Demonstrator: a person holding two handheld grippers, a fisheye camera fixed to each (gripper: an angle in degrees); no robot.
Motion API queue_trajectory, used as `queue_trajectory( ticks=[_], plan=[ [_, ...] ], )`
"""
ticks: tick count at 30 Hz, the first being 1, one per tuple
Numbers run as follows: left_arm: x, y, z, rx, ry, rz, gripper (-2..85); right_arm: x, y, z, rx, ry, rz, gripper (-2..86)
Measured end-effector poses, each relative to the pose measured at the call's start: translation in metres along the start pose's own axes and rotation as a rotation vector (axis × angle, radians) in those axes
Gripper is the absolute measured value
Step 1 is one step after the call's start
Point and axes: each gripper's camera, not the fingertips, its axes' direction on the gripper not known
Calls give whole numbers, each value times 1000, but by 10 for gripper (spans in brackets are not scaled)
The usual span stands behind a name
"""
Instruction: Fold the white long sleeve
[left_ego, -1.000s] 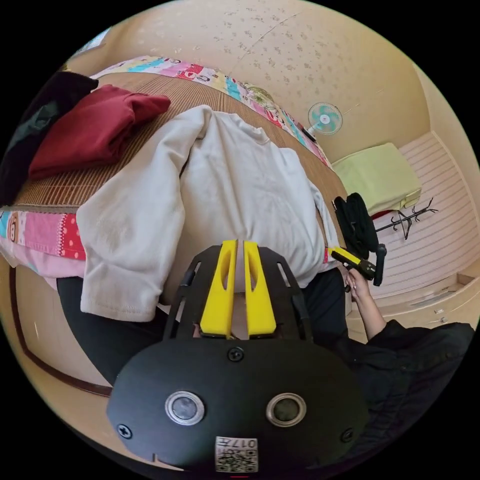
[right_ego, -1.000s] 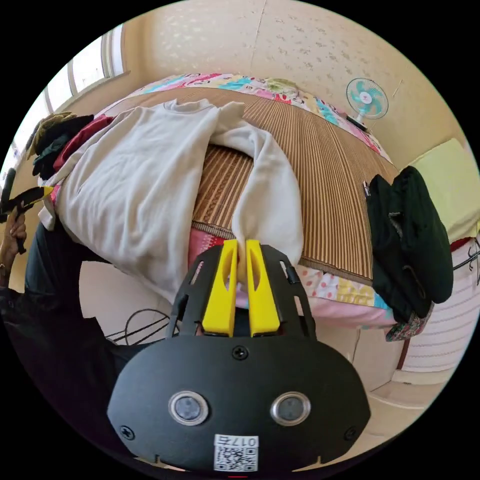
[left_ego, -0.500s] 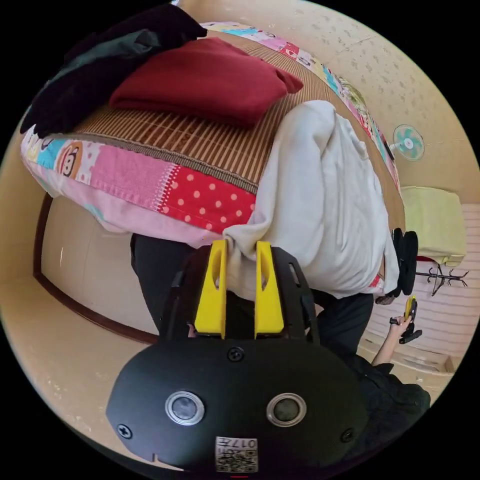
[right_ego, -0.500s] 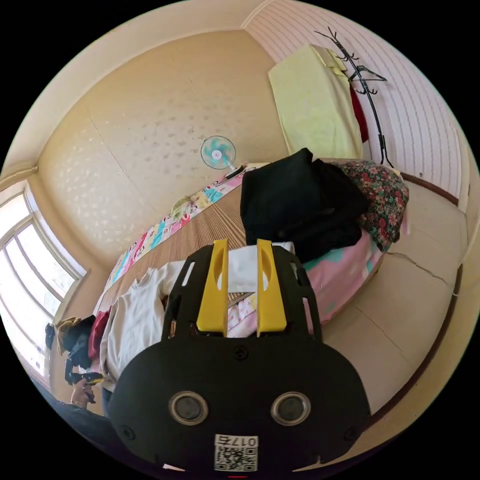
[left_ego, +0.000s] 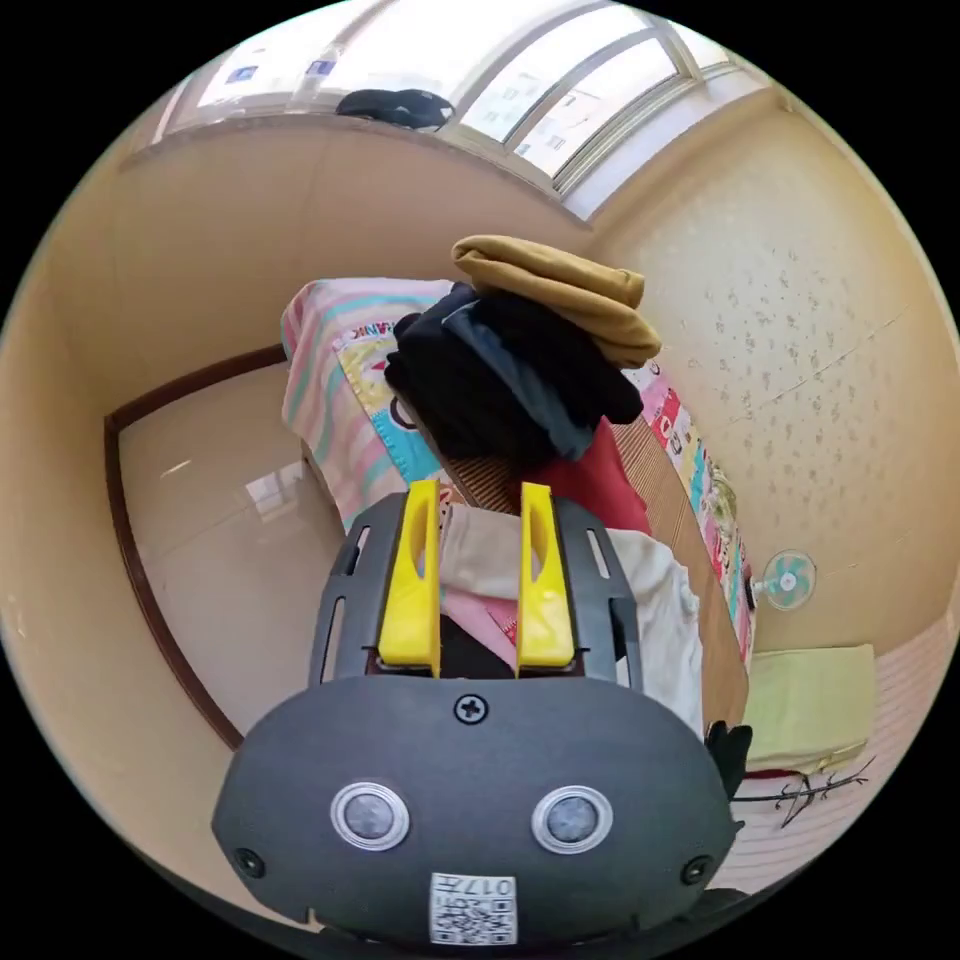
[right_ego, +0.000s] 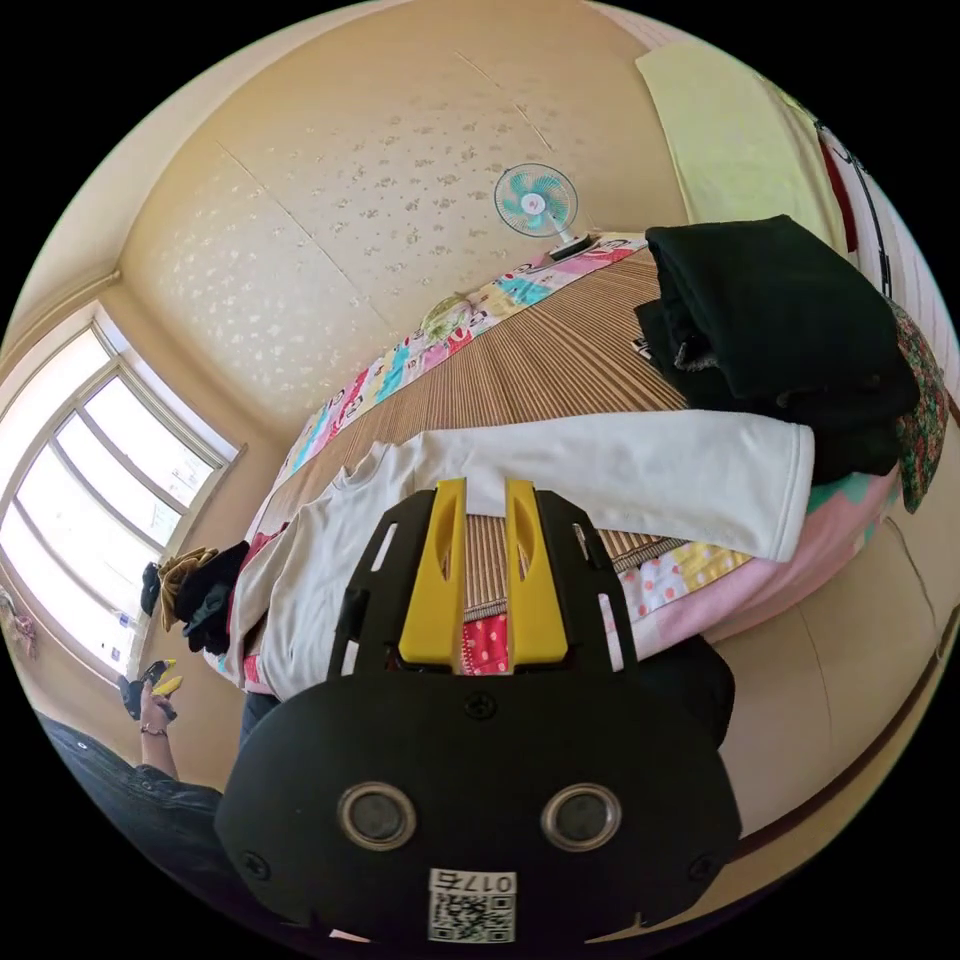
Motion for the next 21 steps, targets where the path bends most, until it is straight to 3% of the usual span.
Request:
queue_trajectory(
  ticks=[2, 4, 9, 12, 16, 19, 21],
  plan=[
    [-27, 16, 27, -78, 23, -57, 136, -4, 3, 4, -36, 6, -11, 65],
    [-58, 34, 68, -178, 162, -137, 147, -5, 4, 7, -72, 12, -1, 65],
    [-121, 46, 110, -101, 447, -422, 149, -1, -6, 1, -102, -83, 51, 65],
    [-128, 45, 120, -118, 493, -480, 111, 1, -11, -10, -96, -97, 50, 65],
    [-75, 42, 51, 57, 360, -302, 47, 14, -19, -27, -92, -78, 72, 65],
    [4, 42, -10, 295, 505, -26, 37, 30, -26, -43, -64, -86, 97, 64],
    [72, 42, -31, 347, 515, 171, 36, 47, -31, -51, -65, -93, 137, 64]
  ],
)
